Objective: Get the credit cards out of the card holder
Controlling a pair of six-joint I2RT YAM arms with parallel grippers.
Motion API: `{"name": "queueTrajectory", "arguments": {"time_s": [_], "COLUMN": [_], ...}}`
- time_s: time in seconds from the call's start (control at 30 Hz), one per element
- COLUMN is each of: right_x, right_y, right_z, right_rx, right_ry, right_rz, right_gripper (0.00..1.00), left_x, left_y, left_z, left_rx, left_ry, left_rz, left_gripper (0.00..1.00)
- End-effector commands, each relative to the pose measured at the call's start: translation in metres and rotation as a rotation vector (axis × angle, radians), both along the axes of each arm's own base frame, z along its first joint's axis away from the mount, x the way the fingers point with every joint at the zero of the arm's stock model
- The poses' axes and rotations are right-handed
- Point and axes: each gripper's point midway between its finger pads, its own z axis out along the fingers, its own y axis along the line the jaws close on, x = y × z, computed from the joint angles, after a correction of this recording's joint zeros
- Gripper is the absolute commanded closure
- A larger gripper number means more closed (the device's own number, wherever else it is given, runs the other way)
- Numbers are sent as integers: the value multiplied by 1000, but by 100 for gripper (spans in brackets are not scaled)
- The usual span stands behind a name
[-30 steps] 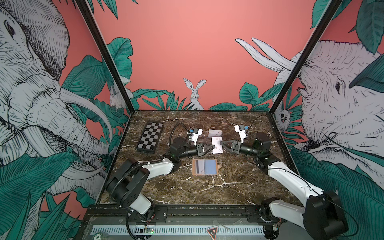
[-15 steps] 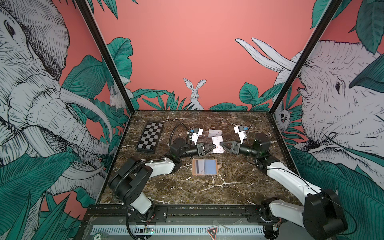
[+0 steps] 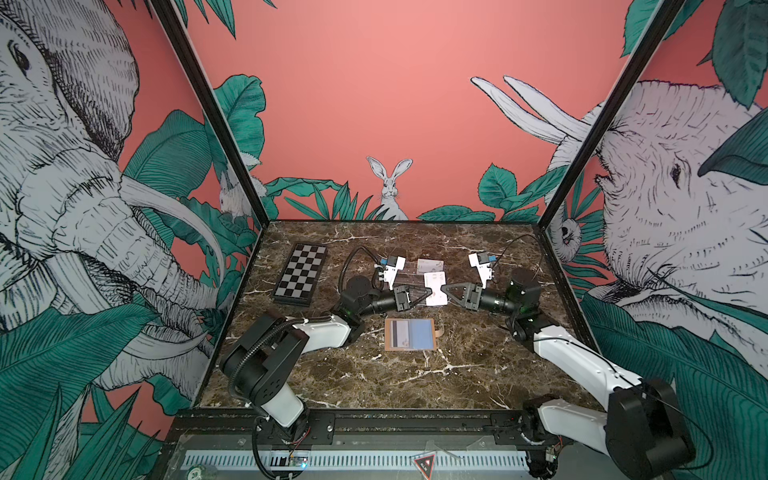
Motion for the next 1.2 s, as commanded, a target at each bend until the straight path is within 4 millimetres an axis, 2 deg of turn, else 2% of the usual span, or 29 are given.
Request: {"name": "queueTrajectory", "arguments": {"time_s": [0.0, 0.07, 0.2, 0.37, 0.4, 0.63, 0.9, 1.0, 1.17], "right_x": [-11, -13, -18, -23, -23, -25, -26, -25, -29], "right_y": [1, -1, -3, -6, -6, -8, -16, -20, -22], "right_z": [8, 6, 9, 9, 9, 4, 4, 5, 8], "right_rx": [-3, -24, -47, -72, -76, -113, -182, -208, -229], "right_ry": [-66, -75, -96, -113, -116, -125, -168, -196, -251], "right_rz": [29, 20, 24, 22, 23, 18, -24, -50, -44], "right_gripper": [100, 100, 100, 100, 100, 100, 100, 100, 100], "left_x": [-5, -5, -3, 1, 7, 14, 13, 8, 0], "left_y": [2, 3, 10, 21, 27, 60, 106, 117, 129], "left_z": [14, 10, 5, 6, 4, 14, 41, 49, 52], "left_rx": [-37, -7, 54, 146, 181, 354, 493, 518, 563], "left_ry": [-45, -48, -71, -114, -124, -256, -450, -504, -557], "left_rz": [-1, 13, 66, 134, 181, 342, 514, 541, 552], "left_gripper": [48, 33, 20, 16, 15, 2, 1, 1, 1]}}
